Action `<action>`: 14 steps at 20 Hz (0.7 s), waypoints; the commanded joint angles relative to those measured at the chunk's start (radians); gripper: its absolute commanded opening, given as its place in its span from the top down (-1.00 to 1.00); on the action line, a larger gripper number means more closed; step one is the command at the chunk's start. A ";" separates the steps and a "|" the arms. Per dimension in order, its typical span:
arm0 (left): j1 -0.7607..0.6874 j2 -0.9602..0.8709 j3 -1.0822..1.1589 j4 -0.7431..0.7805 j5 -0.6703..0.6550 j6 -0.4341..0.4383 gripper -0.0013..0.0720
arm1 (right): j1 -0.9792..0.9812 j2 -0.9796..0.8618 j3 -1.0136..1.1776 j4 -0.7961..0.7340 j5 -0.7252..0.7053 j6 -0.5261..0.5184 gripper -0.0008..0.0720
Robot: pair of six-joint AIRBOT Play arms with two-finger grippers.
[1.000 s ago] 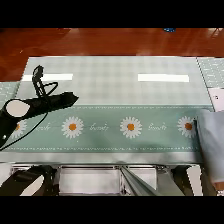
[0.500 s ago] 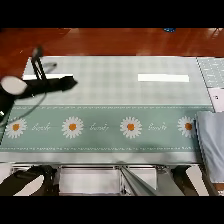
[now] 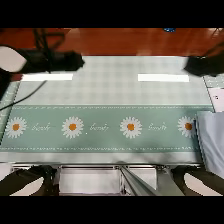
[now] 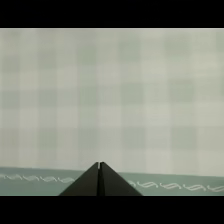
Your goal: Fold the shirts.
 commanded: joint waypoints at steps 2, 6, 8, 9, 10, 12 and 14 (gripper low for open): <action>0.036 -0.039 -0.165 0.273 -0.031 -0.195 0.91 | 0.149 -0.122 -0.150 -0.253 0.003 0.146 0.93; 0.096 -0.040 -0.208 0.272 -0.061 -0.194 0.90 | 0.121 -0.113 -0.180 -0.258 0.018 0.126 0.93; 0.097 -0.040 -0.208 0.273 -0.084 -0.190 0.90 | 0.121 -0.103 -0.179 -0.260 0.007 0.126 0.93; 0.097 -0.040 -0.208 0.273 -0.101 -0.190 0.90 | 0.121 -0.100 -0.179 -0.260 0.011 0.126 0.93; 0.097 -0.040 -0.208 0.273 -0.103 -0.191 0.90 | 0.121 -0.100 -0.179 -0.260 0.011 0.126 0.93; 0.097 -0.041 -0.208 0.273 -0.100 -0.191 0.90 | 0.121 -0.100 -0.179 -0.259 0.011 0.126 0.93; 0.096 -0.041 -0.208 0.272 -0.100 -0.191 0.90 | 0.121 -0.100 -0.179 -0.259 0.011 0.126 0.93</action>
